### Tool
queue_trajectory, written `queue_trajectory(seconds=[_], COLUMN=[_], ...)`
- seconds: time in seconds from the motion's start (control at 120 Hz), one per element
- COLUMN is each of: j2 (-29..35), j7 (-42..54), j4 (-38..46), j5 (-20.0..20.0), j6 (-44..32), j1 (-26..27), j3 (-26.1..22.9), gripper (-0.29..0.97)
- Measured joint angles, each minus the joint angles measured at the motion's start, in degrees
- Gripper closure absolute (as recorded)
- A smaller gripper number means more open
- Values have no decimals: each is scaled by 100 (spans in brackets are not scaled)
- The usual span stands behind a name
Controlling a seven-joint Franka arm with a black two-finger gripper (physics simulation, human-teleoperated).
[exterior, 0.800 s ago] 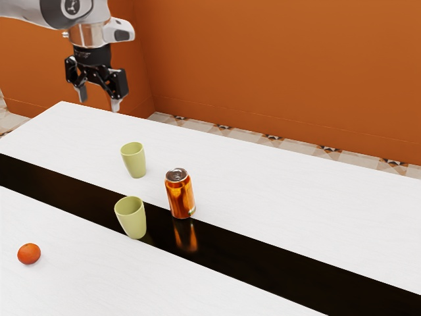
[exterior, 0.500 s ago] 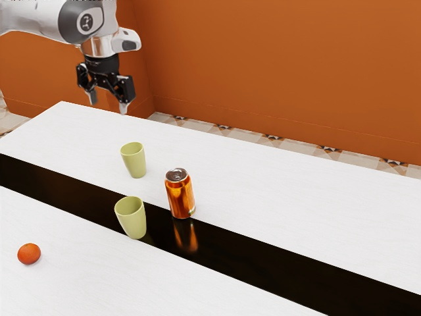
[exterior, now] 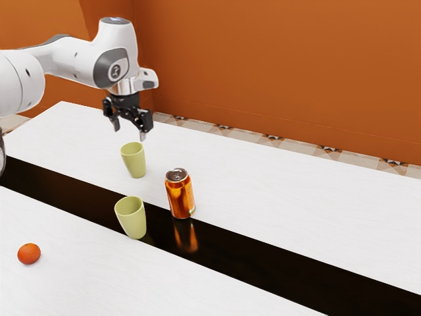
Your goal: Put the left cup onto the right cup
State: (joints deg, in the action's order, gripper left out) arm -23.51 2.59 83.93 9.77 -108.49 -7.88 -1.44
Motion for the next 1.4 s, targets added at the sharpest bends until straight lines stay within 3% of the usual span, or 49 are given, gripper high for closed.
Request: queue_trajectory(seconds=[0.575, 1.4], j2=[-785, -2149], j7=[672, 1447], j4=[-178, -1230], j5=[-339, -706], j6=[-1043, -1414], j1=[-153, -152], j3=[540, 452], gripper=[0, 4])
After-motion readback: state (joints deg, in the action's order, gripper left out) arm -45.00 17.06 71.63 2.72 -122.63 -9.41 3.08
